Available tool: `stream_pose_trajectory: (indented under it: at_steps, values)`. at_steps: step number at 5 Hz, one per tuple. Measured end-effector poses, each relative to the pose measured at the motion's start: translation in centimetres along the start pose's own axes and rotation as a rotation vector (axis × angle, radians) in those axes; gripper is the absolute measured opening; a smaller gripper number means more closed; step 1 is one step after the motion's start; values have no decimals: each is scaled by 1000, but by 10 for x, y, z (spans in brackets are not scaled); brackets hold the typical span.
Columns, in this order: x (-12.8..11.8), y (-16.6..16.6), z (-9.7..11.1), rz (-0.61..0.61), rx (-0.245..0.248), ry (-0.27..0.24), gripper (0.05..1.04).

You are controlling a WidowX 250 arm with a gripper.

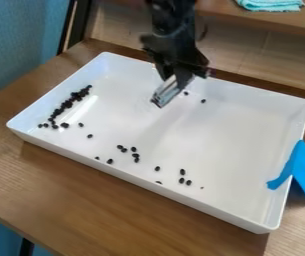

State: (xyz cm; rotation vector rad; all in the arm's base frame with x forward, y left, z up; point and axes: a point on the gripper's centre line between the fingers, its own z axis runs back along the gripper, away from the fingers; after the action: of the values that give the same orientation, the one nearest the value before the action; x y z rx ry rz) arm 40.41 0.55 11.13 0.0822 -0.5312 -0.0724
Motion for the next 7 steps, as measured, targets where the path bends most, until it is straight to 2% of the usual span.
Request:
stream_pose_trajectory:
  at_steps: [3, 6, 7]
  values:
    - [-7, -32, -22, 7, 11, 63, 320]
    - [-8, -29, -30, 8, 35, 54, 320]
    - [-13, -28, -38, 7, 42, 71, 320]
